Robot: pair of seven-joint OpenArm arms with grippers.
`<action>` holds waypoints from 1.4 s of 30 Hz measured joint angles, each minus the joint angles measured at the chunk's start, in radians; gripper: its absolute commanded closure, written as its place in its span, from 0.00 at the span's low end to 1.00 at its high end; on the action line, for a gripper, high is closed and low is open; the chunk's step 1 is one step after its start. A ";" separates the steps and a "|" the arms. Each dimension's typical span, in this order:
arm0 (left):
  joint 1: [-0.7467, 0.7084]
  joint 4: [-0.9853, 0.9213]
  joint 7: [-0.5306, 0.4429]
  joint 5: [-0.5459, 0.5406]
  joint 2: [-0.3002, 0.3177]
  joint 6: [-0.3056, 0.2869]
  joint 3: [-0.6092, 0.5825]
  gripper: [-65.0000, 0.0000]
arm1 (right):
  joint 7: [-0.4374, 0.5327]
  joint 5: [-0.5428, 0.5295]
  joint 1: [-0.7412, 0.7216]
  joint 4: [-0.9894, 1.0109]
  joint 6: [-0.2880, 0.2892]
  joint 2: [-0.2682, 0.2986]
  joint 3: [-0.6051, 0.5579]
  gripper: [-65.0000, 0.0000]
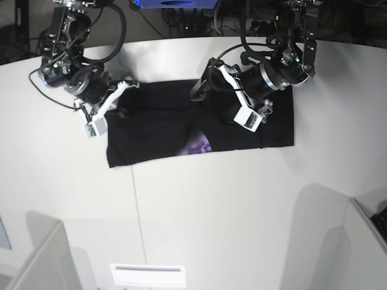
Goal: Fold the T-shirt properly
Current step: 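Fold the strip end with the left gripper toward the right gripper, then release the fold and reposition the left gripper at the strip's folded end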
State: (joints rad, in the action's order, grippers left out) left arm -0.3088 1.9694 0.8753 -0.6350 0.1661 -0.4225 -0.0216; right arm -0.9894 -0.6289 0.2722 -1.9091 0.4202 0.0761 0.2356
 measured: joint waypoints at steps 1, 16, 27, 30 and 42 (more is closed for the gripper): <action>-0.022 0.004 -0.009 -0.003 -0.002 -0.003 0.038 0.22 | 0.000 0.000 0.000 0.000 0.000 0.000 0.001 1.00; -0.098 -0.021 0.001 0.017 -0.013 0.001 0.381 1.00 | 0.001 0.000 -0.011 0.000 0.000 -0.039 -0.008 1.00; 0.045 -0.191 -0.001 0.005 -0.083 0.158 0.319 1.00 | 0.001 0.000 -0.014 0.000 0.000 -0.031 -0.005 1.00; 0.082 -0.252 -0.004 0.014 -0.080 0.162 0.274 1.00 | 0.001 0.001 -0.015 0.000 0.000 -0.029 0.000 1.00; 0.301 -0.373 -0.011 0.007 -0.161 0.305 0.048 1.00 | 0.001 0.003 -0.025 0.000 0.000 -0.008 0.000 1.00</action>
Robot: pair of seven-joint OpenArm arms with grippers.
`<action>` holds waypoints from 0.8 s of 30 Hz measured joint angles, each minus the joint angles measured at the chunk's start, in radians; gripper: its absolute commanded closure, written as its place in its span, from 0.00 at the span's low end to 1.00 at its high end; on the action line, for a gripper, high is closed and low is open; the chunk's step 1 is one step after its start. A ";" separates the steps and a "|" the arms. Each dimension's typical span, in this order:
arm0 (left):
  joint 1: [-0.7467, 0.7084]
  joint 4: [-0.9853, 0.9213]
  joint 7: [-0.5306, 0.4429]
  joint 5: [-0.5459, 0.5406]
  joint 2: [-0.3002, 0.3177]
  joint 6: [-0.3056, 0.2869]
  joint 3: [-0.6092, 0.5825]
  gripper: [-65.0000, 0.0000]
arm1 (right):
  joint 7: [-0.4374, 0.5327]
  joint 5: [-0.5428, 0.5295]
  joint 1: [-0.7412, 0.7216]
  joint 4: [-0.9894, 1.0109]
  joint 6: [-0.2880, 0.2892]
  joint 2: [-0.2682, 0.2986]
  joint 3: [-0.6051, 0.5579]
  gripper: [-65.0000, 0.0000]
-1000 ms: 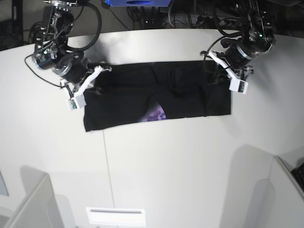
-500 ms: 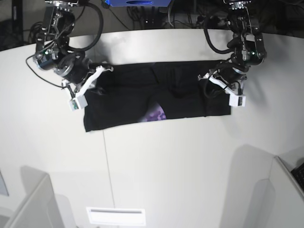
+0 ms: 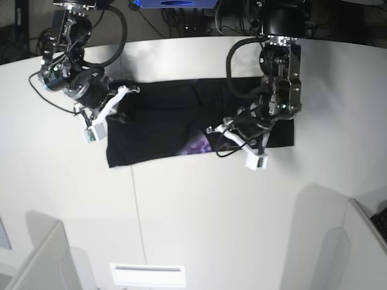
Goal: Fold the T-shirt properly
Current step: 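Release the fold and reposition the left gripper at the strip's folded end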
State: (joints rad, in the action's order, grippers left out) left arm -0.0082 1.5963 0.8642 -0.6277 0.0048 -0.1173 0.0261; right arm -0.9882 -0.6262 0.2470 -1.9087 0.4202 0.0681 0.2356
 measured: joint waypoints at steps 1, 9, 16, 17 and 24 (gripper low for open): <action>0.016 -0.010 0.002 -0.007 -0.009 0.002 -0.009 1.00 | 0.000 0.000 0.000 0.000 0.000 0.000 0.000 1.00; -0.035 0.143 0.011 -0.017 0.011 0.032 0.048 1.00 | 0.000 -0.002 -0.017 0.000 0.000 0.000 0.000 1.00; -0.270 0.330 0.002 -0.071 0.157 0.038 0.384 1.00 | -0.003 -0.003 -0.042 0.000 -0.180 0.041 0.000 1.00; -0.300 0.331 -0.002 -0.089 0.168 0.035 0.428 1.00 | -0.011 -0.011 -0.052 0.000 -0.192 0.040 0.000 1.00; -0.456 0.315 0.000 -0.088 0.187 -0.303 0.796 1.00 | -0.178 -0.017 -0.185 0.042 -0.205 0.035 0.003 0.61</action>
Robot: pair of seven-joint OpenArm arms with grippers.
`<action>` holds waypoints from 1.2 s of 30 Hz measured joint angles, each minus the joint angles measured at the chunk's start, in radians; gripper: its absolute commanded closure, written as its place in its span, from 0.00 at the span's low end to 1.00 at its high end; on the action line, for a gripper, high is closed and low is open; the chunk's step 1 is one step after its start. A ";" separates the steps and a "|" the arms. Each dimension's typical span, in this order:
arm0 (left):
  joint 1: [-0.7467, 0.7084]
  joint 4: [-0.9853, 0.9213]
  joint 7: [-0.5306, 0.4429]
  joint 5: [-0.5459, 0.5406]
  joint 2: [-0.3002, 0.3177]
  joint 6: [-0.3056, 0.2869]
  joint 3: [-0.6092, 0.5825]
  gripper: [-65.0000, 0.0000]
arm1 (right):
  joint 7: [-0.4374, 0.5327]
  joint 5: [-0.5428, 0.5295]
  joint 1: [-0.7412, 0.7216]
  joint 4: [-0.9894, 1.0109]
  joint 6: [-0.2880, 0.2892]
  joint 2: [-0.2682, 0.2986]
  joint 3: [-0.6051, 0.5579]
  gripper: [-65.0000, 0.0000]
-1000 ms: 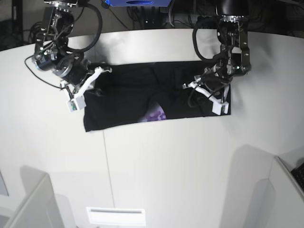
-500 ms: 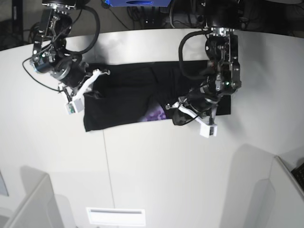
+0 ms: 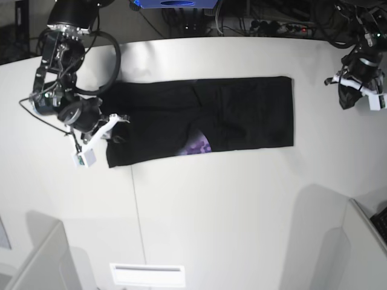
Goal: Fold the T-shirt properly
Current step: 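Release the fold and reposition the left gripper at the strip's folded end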
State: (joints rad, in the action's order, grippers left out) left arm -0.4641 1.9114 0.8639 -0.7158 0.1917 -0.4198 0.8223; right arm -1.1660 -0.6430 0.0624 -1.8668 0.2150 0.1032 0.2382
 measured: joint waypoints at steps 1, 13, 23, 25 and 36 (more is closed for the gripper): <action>-0.012 -0.013 -0.002 0.002 -0.001 -0.034 0.039 1.00 | -0.003 -0.003 -0.016 0.017 0.002 0.000 0.000 0.50; 0.034 -0.166 0.007 0.323 -0.006 -0.277 0.216 1.00 | -0.050 0.007 -0.142 0.318 0.005 0.003 0.192 0.37; 0.121 -0.168 0.001 0.399 -0.008 -0.277 0.210 1.00 | 0.009 -0.002 -0.145 0.502 0.042 0.059 0.194 0.37; 0.137 -0.168 0.000 0.433 -0.007 -0.276 0.190 1.00 | 0.015 0.003 -0.138 0.500 0.066 0.060 0.181 0.37; 0.229 -0.200 -0.005 0.499 -0.058 -0.277 0.068 1.00 | 0.044 -0.032 -0.097 0.467 0.084 -0.008 0.098 0.37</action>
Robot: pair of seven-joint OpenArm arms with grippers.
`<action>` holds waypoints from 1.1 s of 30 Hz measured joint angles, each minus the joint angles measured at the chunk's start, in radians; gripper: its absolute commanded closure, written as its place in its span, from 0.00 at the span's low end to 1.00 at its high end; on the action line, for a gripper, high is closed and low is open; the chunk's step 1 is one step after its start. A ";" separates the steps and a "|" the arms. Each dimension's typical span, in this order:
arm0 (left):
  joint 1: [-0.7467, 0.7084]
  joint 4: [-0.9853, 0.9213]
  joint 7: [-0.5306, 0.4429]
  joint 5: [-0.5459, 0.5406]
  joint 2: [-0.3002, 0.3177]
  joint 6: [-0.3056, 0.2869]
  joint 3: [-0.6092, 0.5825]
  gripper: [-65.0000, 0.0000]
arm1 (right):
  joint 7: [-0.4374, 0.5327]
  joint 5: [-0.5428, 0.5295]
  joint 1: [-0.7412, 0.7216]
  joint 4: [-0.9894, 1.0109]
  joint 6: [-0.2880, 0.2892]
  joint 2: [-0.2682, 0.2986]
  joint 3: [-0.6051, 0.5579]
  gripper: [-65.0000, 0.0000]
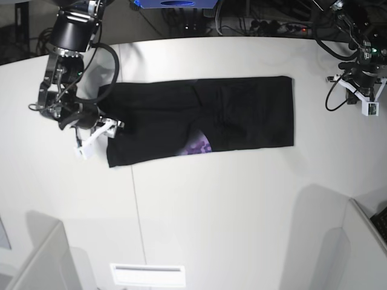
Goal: Fold the T-shirt properly
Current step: 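Release the fold and reposition the left gripper at the strip's folded end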
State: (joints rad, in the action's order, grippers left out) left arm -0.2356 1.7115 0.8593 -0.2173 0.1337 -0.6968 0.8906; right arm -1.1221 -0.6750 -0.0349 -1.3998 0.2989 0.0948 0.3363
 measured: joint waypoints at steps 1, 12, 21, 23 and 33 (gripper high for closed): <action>0.006 -0.025 0.002 0.004 0.000 0.001 -0.016 1.00 | 0.000 0.001 0.000 0.000 0.000 -0.002 0.000 0.37; 0.021 -0.175 -0.131 0.000 -0.001 0.090 -0.186 1.00 | 0.001 -0.006 0.006 -0.001 0.001 -0.010 -0.081 0.51; 0.056 -0.231 -0.183 -0.031 0.003 0.106 -0.307 1.00 | 0.011 0.003 0.016 0.008 0.000 0.014 -0.092 1.00; 0.061 -0.222 -0.184 -0.031 -0.014 0.105 -0.330 1.00 | 0.013 0.002 0.015 0.008 0.000 0.023 -0.096 1.00; 0.097 -0.222 -0.176 -0.028 -0.045 0.105 -0.443 1.00 | -0.005 0.047 -0.020 -0.080 -0.041 0.086 -0.148 1.00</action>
State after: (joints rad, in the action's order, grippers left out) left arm -0.1387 1.4891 0.6830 -0.2451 0.0887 -0.5915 0.4477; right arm -1.1275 -0.6277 -0.0547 -1.4796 0.2577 0.1806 0.1886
